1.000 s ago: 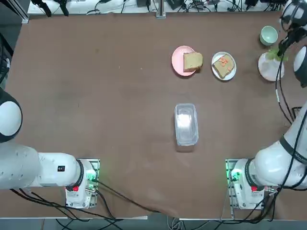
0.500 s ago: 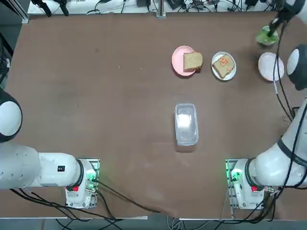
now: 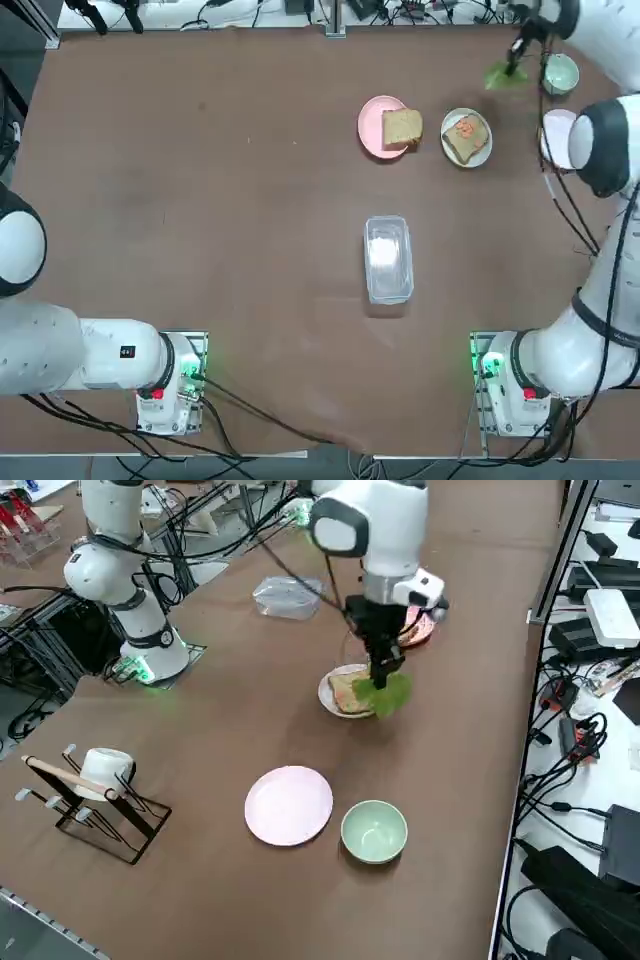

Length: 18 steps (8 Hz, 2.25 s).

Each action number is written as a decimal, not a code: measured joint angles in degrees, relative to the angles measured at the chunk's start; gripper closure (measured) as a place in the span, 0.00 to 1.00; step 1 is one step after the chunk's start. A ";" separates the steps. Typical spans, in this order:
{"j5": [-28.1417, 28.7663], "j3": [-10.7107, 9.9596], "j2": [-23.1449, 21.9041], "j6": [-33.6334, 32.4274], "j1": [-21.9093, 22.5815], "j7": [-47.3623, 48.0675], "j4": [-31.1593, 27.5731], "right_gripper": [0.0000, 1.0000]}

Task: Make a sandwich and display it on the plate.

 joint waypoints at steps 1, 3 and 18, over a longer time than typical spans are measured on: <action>-0.05 0.03 0.52 -0.01 2.25 0.17 -0.43 0.96; -0.10 0.04 1.07 0.58 5.23 0.19 -2.21 0.96; -0.10 -0.43 -5.55 10.82 8.59 0.85 -19.66 0.96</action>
